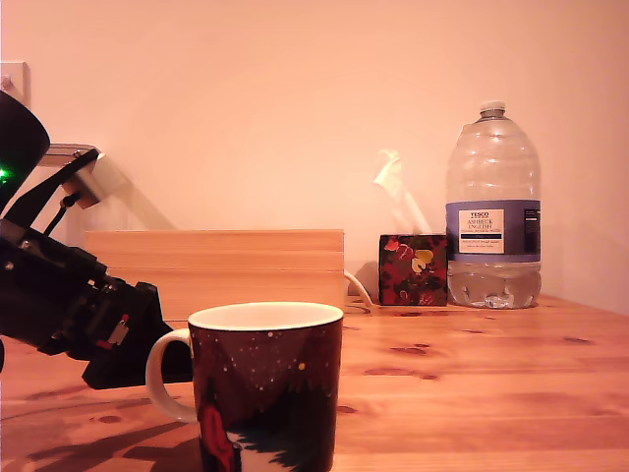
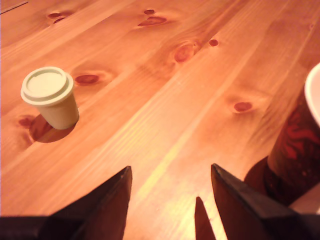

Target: Pick up the coffee capsules from the table one by one and drop them inside the nearest coffee cup

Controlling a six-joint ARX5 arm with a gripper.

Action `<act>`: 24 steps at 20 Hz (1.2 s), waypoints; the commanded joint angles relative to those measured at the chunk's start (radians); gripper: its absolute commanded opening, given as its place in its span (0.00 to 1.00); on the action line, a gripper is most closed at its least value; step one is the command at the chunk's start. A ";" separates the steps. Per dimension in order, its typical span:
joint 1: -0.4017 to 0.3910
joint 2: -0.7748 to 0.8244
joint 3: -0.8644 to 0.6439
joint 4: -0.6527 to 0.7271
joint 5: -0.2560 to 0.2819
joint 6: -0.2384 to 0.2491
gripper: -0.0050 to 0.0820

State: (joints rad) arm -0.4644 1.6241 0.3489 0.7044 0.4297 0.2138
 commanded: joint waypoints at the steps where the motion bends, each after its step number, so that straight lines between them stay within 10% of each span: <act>1: 0.006 -0.022 -0.011 -0.002 -0.004 -0.010 0.54; 24: 0.178 -0.019 -0.012 0.045 -0.019 -0.074 0.69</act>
State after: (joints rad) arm -0.2916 1.6112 0.3489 0.7372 0.4099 0.1394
